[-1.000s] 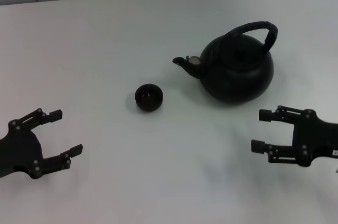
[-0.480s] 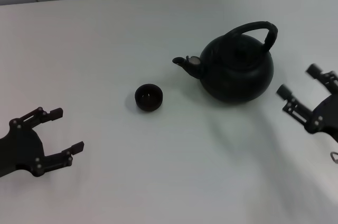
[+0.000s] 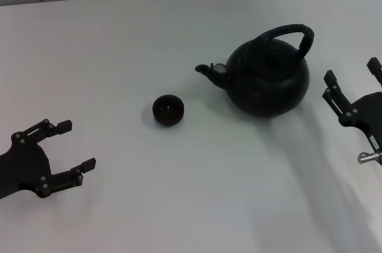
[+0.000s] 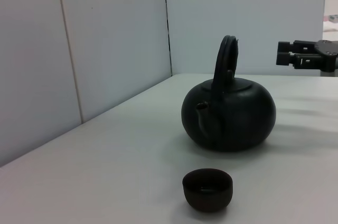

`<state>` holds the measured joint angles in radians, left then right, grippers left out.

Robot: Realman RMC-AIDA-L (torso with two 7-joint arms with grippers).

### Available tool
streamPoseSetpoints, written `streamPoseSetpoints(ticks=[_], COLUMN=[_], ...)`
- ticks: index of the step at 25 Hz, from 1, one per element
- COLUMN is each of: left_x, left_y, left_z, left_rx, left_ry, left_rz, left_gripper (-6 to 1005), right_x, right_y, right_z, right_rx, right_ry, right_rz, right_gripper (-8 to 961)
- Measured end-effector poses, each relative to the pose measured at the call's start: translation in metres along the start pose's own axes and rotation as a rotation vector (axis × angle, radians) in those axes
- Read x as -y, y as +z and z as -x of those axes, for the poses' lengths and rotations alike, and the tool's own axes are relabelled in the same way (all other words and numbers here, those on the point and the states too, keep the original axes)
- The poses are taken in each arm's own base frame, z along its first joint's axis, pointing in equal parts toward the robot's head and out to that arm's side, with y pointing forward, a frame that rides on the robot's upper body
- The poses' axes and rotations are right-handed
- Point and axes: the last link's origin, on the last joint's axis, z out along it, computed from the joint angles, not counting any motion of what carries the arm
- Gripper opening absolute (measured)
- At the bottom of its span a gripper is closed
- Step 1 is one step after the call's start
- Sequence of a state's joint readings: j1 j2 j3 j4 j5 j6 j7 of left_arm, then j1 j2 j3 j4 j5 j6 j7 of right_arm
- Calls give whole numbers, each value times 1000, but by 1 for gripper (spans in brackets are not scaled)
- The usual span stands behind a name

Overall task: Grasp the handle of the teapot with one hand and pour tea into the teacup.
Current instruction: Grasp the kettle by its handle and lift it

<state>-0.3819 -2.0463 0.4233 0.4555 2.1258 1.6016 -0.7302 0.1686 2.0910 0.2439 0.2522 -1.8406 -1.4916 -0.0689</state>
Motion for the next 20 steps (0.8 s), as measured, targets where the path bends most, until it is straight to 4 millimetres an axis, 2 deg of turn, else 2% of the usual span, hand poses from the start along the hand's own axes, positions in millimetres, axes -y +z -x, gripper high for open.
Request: streamPoseSetpoints(ticks=[7, 16, 20], left_x=[0, 1, 1], left_y=[1, 0, 0], left_z=[0, -1, -1], left_rx=[-2, -8, -8], left_ry=[-1, -6, -6], left_rz=[0, -12, -12], left_gripper=[864, 864, 864], right_x=[-2, 0, 1], right_y=[12, 45, 53], right_z=[3, 2, 2], right_rx=[13, -15, -21], right_ry=[-10, -19, -13], right_rz=[17, 59, 71], right_gripper=[808, 807, 806])
